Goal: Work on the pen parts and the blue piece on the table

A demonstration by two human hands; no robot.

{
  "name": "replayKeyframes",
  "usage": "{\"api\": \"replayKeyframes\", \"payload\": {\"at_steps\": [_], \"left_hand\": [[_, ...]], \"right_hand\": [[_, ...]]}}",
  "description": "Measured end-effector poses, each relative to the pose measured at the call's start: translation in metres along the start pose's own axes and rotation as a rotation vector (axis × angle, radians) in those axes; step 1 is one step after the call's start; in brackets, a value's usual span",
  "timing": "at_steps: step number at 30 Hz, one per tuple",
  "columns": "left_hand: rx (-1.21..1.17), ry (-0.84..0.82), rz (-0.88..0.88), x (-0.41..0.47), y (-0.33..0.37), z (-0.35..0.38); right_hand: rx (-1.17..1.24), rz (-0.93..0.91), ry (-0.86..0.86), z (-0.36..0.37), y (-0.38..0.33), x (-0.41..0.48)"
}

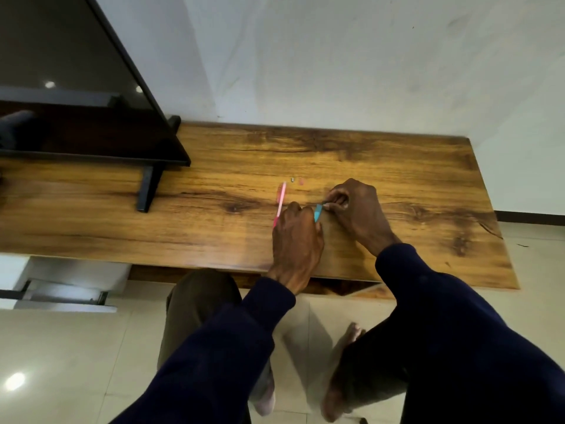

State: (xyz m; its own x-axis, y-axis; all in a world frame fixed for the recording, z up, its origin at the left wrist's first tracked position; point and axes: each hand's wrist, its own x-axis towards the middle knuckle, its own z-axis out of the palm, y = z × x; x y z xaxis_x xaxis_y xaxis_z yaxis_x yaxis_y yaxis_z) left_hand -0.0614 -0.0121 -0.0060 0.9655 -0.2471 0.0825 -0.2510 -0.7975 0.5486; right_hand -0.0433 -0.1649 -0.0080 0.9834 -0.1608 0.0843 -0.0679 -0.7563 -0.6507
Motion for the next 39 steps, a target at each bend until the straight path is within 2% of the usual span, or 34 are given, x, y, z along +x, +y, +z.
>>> {"api": "replayKeyframes", "payload": {"at_steps": [6,10,16,20,29,39], "left_hand": [[-0.004,-0.013,-0.051,0.002,-0.003,-0.003],[-0.134,-0.004,-0.134,0.005,-0.005,-0.011],[-0.458,0.062,-0.163,0.006,-0.007,-0.027],[-0.583,0.081,-0.151,0.006,-0.005,-0.035],[-0.634,0.124,-0.160,0.008,-0.005,-0.043],[-0.632,0.138,-0.120,0.009,-0.006,-0.042]], "right_hand": [[0.054,0.003,-0.026,0.002,-0.002,-0.002],[0.176,0.063,-0.028,-0.001,-0.005,0.000],[0.600,0.211,0.006,-0.019,-0.011,0.004],[0.754,0.210,-0.040,-0.031,-0.019,0.007],[0.727,0.140,-0.090,-0.039,-0.036,0.008],[0.649,0.103,-0.056,-0.039,-0.041,0.008]]}}
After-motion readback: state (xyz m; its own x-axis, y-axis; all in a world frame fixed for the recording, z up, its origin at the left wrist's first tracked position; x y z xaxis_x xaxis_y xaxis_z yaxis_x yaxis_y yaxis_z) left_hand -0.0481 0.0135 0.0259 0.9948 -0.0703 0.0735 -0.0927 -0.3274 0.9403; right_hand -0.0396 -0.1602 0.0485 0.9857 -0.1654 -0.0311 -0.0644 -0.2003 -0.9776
